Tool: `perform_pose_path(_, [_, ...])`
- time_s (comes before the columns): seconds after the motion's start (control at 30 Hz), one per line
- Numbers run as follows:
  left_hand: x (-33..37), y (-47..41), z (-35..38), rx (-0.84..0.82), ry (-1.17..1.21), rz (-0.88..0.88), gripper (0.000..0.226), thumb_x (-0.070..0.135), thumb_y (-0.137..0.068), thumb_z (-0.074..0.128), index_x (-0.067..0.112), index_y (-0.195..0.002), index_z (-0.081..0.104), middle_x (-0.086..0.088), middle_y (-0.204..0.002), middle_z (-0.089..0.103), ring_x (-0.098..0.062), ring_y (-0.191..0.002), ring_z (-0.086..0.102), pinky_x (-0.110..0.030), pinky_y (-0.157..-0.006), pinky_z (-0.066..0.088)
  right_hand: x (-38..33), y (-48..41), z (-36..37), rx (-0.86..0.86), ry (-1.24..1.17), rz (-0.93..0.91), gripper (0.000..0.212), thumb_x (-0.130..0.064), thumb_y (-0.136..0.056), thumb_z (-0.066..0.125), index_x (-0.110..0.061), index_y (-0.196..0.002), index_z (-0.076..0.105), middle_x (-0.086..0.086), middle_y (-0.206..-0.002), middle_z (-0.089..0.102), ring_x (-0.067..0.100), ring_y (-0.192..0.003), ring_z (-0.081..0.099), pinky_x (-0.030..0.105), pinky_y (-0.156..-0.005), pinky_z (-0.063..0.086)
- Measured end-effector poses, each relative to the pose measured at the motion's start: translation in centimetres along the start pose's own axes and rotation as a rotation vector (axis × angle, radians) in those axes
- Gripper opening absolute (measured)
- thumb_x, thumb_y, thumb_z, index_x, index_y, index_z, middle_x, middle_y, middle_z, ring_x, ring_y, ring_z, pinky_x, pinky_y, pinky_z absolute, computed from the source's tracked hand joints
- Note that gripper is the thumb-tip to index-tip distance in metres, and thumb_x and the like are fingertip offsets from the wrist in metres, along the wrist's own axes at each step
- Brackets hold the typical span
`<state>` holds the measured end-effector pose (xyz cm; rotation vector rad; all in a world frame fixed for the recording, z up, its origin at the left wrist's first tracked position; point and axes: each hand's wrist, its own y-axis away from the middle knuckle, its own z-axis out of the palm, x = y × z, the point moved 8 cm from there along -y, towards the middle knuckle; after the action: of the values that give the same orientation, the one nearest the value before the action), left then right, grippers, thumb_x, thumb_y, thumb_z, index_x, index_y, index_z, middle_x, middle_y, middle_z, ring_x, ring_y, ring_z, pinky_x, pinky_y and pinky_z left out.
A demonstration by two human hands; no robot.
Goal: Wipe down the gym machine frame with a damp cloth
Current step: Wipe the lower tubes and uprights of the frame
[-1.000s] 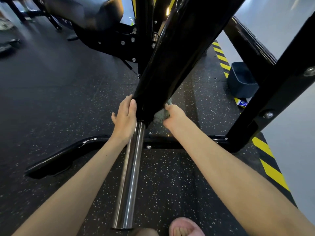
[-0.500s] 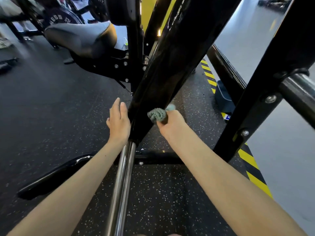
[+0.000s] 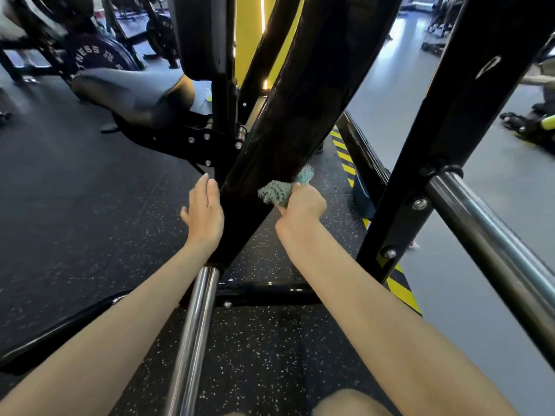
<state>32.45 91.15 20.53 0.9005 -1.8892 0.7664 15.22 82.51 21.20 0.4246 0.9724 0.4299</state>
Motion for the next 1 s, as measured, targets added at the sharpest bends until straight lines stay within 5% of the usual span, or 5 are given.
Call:
perform_pose_path(0.13, [2.5, 0.5, 0.7, 0.002, 0.018, 0.033, 0.046, 0.036, -0.105, 0.020, 0.023, -0.147, 0.032, 0.002, -0.151, 0.035, -0.012, -0.139, 0.027, -0.042, -0.118, -0.004, -3.5, 2.1, 1.6, 0.043, 0.081, -0.259, 0.027, -0.011, -0.097, 0.052, -0.028, -0.080, 0.038, 0.007, -0.106, 0.054, 0.019, -0.083, 0.055, 0.036, -0.074, 0.052])
perform_pose_path(0.4, [8.2, 0.4, -0.5, 0.027, 0.016, 0.273, 0.043, 0.031, -0.106, 0.026, 0.021, -0.147, 0.032, 0.006, -0.148, 0.037, -0.008, -0.137, 0.029, -0.042, -0.118, -0.003, -7.5, 6.1, 2.8, 0.008, 0.258, -0.894, 0.014, -0.006, -0.092, 0.059, -0.009, -0.093, 0.046, 0.005, -0.101, 0.047, 0.000, -0.079, 0.046, 0.007, -0.067, 0.038])
perform_pose_path(0.67, [9.4, 1.3, -2.1, 0.090, 0.067, 0.328, 0.042, 0.030, -0.106, 0.029, 0.019, -0.145, 0.034, 0.003, -0.143, 0.043, -0.010, -0.134, 0.035, -0.044, -0.118, 0.000, -12.1, 11.0, 8.5, -0.106, 0.455, -1.528, 0.015, 0.010, -0.081, 0.064, 0.004, -0.093, 0.069, 0.007, -0.091, 0.050, -0.001, -0.075, 0.044, 0.004, -0.070, 0.040])
perform_pose_path(0.77, [8.3, 1.6, -3.2, 0.129, 0.053, 0.306, 0.042, 0.029, -0.106, 0.028, 0.017, -0.146, 0.034, 0.003, -0.144, 0.043, -0.007, -0.133, 0.033, -0.042, -0.118, 0.000, -8.7, 10.6, 8.6, -0.133, 0.851, -1.665, 0.016, 0.013, -0.081, 0.056, 0.002, -0.088, 0.066, 0.012, -0.094, 0.053, 0.017, -0.079, 0.051, 0.022, -0.056, 0.039])
perform_pose_path(1.0, [5.2, 1.8, -4.2, 0.147, 0.063, 0.235, 0.042, 0.031, -0.106, 0.027, 0.019, -0.145, 0.035, 0.000, -0.137, 0.049, -0.009, -0.129, 0.040, -0.044, -0.117, -0.002, -2.2, 9.6, 9.5, -0.225, 1.314, -1.683, 0.019, 0.013, -0.071, 0.065, -0.001, -0.083, 0.062, 0.012, -0.100, 0.056, 0.023, -0.082, 0.054, 0.018, -0.054, 0.035])
